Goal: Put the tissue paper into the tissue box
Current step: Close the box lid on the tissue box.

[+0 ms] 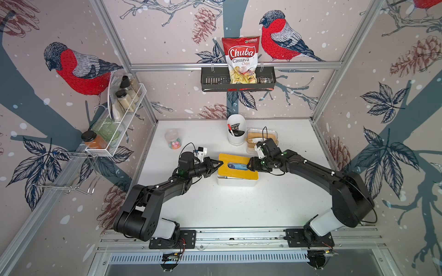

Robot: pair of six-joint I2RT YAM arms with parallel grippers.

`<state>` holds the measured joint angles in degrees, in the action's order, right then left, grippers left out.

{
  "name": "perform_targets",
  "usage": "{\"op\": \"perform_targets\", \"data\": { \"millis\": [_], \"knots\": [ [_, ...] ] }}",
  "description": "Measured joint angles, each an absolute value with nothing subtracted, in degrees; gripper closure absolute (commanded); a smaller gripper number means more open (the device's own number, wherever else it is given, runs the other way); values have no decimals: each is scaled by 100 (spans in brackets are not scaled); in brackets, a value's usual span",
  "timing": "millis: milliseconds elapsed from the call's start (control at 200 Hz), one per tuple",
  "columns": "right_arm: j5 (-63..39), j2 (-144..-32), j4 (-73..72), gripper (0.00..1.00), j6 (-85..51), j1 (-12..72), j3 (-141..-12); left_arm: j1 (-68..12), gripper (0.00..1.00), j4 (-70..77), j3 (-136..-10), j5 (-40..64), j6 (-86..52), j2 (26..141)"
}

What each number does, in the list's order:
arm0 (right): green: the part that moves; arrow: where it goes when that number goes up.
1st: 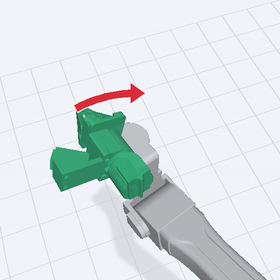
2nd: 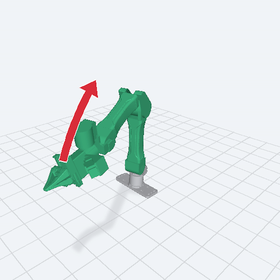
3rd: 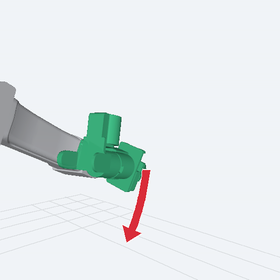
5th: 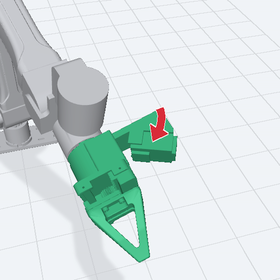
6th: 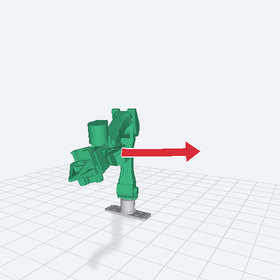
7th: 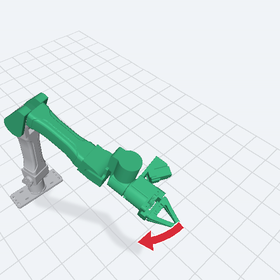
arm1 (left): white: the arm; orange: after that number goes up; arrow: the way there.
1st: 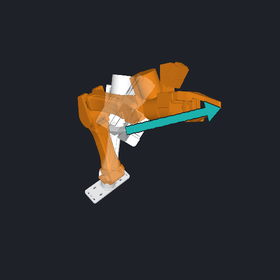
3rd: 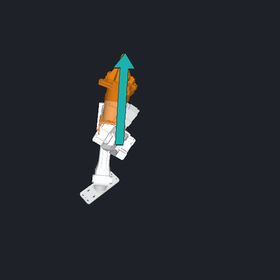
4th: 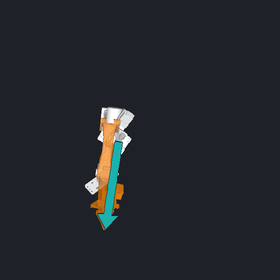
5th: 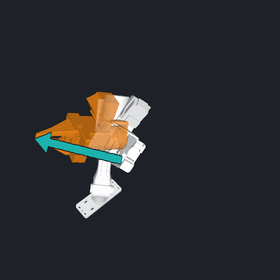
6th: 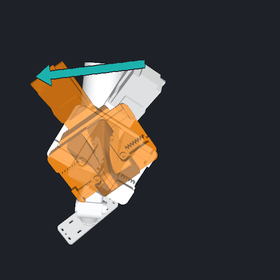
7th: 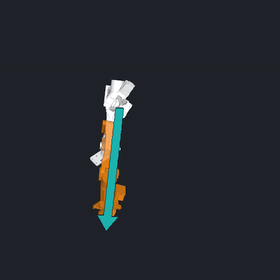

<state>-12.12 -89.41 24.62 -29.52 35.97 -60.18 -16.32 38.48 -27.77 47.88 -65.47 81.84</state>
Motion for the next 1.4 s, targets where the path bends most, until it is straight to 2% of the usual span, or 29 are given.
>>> {"op": "perform_targets", "data": {
  "millis": [175, 535, 745, 1065, 1401],
  "knots": [
    [-1199, -8941, 2497, 43, -2886, 3592, -6031, -1634, 100, 3730, -2812, 4797, -6396, 8184],
    [-1131, -8927, 2602, 45, -2696, 3507, -6064, -1678, 77, 2567, -3164, 4722, -5441, 8117],
    [-1004, -8930, 2724, 46, -2604, 3494, -6123, -1675, 68, 1734, -3387, 4523, -4790, 8036],
    [-923, -8965, 2790, 47, -2545, 3494, -6195, -1559, 64, 836, -3570, 4265, -4115, 7841],
    [-906, -9017, 2799, 47, -2543, 3522, -6226, -1669, 59, 672, -3612, 4115, -3957, 7876]
  ]
}}
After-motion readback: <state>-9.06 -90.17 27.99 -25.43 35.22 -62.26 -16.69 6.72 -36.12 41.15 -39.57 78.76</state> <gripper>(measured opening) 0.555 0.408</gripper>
